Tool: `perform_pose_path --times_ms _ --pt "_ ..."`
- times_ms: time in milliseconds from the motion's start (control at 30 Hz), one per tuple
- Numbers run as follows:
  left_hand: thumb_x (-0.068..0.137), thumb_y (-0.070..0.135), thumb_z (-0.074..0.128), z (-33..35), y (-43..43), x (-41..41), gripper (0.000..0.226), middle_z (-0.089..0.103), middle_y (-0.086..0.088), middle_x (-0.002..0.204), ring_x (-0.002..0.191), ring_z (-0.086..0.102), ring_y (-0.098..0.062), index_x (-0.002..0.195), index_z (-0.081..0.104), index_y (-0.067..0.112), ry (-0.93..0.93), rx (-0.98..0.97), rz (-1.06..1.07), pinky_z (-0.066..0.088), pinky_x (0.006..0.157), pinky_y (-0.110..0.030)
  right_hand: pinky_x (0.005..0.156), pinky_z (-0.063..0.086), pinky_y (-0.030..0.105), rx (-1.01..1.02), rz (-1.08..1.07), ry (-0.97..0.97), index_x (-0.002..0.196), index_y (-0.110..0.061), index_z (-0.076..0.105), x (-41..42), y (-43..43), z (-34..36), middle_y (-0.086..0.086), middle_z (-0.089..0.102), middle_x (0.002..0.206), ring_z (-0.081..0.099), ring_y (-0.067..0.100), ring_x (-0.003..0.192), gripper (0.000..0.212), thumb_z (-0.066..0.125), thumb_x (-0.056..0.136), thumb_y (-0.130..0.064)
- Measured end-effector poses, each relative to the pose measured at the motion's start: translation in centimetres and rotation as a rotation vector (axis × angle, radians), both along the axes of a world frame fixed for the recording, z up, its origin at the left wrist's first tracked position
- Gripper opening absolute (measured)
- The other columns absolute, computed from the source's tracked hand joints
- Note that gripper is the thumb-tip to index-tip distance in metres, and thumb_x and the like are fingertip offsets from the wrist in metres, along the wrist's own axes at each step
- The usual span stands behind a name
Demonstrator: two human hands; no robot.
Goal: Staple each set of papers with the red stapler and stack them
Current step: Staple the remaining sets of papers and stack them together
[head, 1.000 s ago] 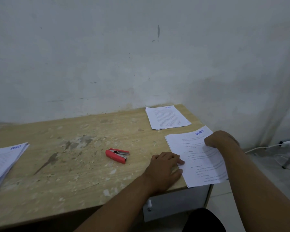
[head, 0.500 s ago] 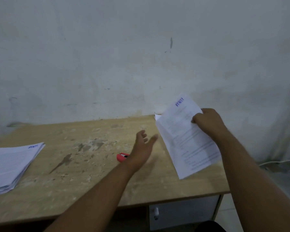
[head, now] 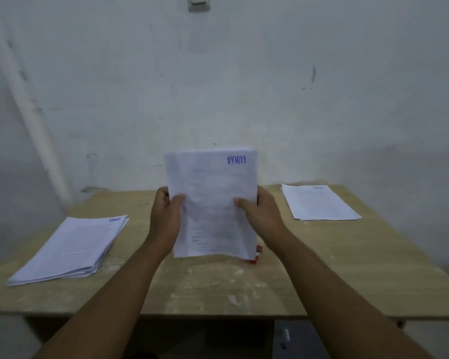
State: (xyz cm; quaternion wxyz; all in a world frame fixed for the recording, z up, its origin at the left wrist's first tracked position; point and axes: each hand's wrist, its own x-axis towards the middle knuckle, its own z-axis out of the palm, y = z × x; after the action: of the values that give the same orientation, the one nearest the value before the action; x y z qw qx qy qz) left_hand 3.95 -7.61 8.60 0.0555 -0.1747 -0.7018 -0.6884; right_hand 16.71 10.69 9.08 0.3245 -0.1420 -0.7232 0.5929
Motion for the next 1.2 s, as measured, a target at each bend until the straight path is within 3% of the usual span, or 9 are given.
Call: perform_pose_path --times_ms 133,300,533,667,767,867,933,1033,1200 --pt "0.104 0.027 0.059 -3.9 -2.6 -0.2 0.019 0.068 0.011 0.111 0.102 0.066 -0.013 0.121 0.059 0.021 -0.054 -0.051 -0.028 0.047 0.071 -0.030 0.074 0.053 0.022 0.012 0.025 -0.058 0.130 -0.030 0.065 -1.1 -3.0 -3.6 -0.010 0.071 0.120 0.068 0.010 0.106 0.040 0.068 0.096 -0.011" --pt "0.106 0.027 0.053 -3.8 -2.9 -0.4 0.017 0.070 0.009 0.113 0.100 0.067 -0.012 0.122 0.060 0.025 -0.046 -0.011 -0.019 0.049 0.074 -0.031 0.074 0.048 0.018 0.013 0.001 -0.008 0.131 -0.029 0.062 -1.8 -3.9 -3.8 -0.017 0.067 0.115 0.061 -0.006 0.102 0.041 0.061 0.098 -0.005" --pt "0.103 0.018 0.047 -2.5 -1.7 -0.8 0.016 0.069 0.004 0.106 0.096 0.066 -0.016 0.110 0.061 0.022 0.000 -0.018 0.076 0.048 0.070 -0.031 0.072 0.054 0.018 0.186 0.196 -0.152 0.118 -0.035 0.066 -0.6 -2.4 -1.9 -0.024 0.071 0.107 0.067 -0.006 0.098 0.067 0.042 0.081 0.016" --pt "0.094 0.011 0.045 0.4 -2.4 -2.6 0.025 0.071 0.007 0.097 0.086 0.065 -0.015 0.103 0.064 0.024 0.103 -0.143 0.071 0.048 0.068 -0.030 0.086 0.058 0.038 0.506 0.130 -0.526 0.132 -0.030 0.060 -1.0 1.1 -2.3 -0.001 0.066 0.125 0.066 0.016 0.103 0.055 0.059 0.082 -0.007" --pt "0.089 0.017 0.047 2.0 -3.2 -4.1 0.020 0.068 0.004 0.081 0.071 0.059 -0.019 0.090 0.067 0.018 0.081 -0.349 0.010 0.041 0.063 -0.031 0.108 0.050 0.044 0.684 0.145 -0.915 0.152 -0.026 0.049 -1.2 2.8 -4.9 0.009 0.049 0.151 0.053 0.030 0.133 0.081 0.077 0.082 -0.055" --pt "0.075 0.033 0.052 2.3 -3.5 -5.0 0.026 0.065 -0.003 0.079 0.073 0.056 -0.022 0.079 0.065 0.012 0.066 -0.594 -0.132 0.038 0.066 -0.033 0.096 0.052 0.035 0.825 0.152 -0.975 0.134 -0.021 0.067 -2.0 3.6 -7.8 0.011 0.066 0.137 0.063 0.031 0.118 0.060 0.073 0.085 -0.054" --pt "0.081 0.036 0.059 1.0 -3.4 -5.1 0.022 0.070 0.000 0.085 0.079 0.061 -0.021 0.080 0.069 0.017 0.072 -0.726 -0.272 0.042 0.072 -0.032 0.079 0.050 0.031 0.713 0.081 -0.896 0.105 -0.013 0.080 -2.4 4.2 -8.8 0.015 0.078 0.107 0.071 0.030 0.096 0.046 0.070 0.088 -0.054" --pt "0.095 0.030 0.062 -2.0 -3.2 -4.9 0.014 0.072 0.002 0.094 0.089 0.067 -0.018 0.085 0.071 0.026 0.170 -0.915 -0.402 0.046 0.076 -0.032 0.075 0.053 0.033 0.336 -0.029 -0.773 0.067 -0.010 0.072 -2.7 5.6 -8.0 0.011 0.075 0.072 0.069 0.025 0.069 0.078 0.056 0.085 -0.084" --pt "0.099 0.040 0.054 -6.7 -2.0 -4.7 0.016 0.065 0.008 0.092 0.085 0.062 -0.013 0.093 0.064 0.029 0.350 -1.103 -0.489 0.049 0.076 -0.035 0.094 0.061 0.046 -0.522 0.127 -0.406 0.094 -0.006 0.069 -3.8 7.5 -7.4 0.018 0.069 0.093 0.070 0.031 0.080 0.034 0.072 0.099 -0.040"
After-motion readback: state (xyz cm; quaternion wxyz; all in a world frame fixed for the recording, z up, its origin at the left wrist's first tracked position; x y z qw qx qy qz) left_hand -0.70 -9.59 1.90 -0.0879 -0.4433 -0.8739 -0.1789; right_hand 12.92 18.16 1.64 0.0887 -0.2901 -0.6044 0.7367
